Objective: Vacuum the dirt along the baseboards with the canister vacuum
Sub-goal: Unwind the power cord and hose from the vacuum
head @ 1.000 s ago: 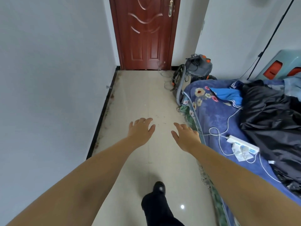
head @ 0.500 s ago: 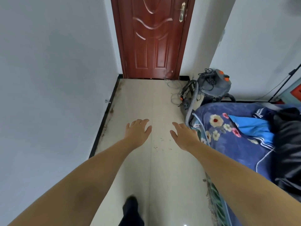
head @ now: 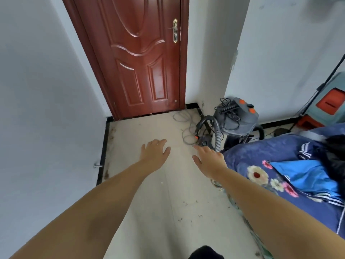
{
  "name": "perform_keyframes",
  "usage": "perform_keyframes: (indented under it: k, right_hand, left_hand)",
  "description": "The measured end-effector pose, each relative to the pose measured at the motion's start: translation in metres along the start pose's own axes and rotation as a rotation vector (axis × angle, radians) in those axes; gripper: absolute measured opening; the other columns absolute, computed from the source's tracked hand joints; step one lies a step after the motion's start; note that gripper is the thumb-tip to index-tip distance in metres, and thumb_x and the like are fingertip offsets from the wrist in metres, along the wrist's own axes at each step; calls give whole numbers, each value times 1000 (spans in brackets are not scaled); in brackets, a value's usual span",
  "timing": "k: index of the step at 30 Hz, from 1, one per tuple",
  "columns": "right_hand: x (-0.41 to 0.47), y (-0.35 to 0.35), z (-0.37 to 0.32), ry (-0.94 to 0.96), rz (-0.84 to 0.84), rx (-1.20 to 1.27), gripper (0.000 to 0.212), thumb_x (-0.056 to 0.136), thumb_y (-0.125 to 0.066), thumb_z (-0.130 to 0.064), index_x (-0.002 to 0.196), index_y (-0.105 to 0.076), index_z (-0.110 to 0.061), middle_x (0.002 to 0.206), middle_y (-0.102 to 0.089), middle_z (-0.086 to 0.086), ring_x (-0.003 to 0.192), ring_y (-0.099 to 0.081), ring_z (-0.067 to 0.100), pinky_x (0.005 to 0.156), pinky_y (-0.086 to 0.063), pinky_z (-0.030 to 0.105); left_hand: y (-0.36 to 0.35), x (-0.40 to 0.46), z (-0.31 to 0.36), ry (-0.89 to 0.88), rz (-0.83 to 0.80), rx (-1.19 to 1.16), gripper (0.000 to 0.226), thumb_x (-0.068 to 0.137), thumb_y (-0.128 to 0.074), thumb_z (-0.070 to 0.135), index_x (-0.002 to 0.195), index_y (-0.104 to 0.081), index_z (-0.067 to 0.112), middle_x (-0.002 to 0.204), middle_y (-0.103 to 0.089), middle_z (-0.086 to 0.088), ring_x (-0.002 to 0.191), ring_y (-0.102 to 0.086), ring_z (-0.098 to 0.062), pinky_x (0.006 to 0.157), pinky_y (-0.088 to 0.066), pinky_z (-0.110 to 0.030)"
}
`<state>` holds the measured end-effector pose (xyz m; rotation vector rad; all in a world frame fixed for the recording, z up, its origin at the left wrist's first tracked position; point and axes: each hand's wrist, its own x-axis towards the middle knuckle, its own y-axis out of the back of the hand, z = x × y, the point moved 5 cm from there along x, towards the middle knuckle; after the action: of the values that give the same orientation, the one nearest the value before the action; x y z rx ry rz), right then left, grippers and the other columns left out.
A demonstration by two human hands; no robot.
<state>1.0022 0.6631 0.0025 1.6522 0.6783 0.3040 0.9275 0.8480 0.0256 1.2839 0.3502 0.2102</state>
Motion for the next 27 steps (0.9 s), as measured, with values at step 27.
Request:
perform_keyframes:
  k: [27]
  right_hand:
    - [421,46,345,-623,-126,252,42,101,-27,-41,136,-43,-22,132,-50,9,121,-47,30,97,-34,46]
  left_hand:
    - [-77,569,207,-425,-297,-13,46,102,-33,39,143,-40,19,140,-47,-4,128,-44,-24,105,-34,-38]
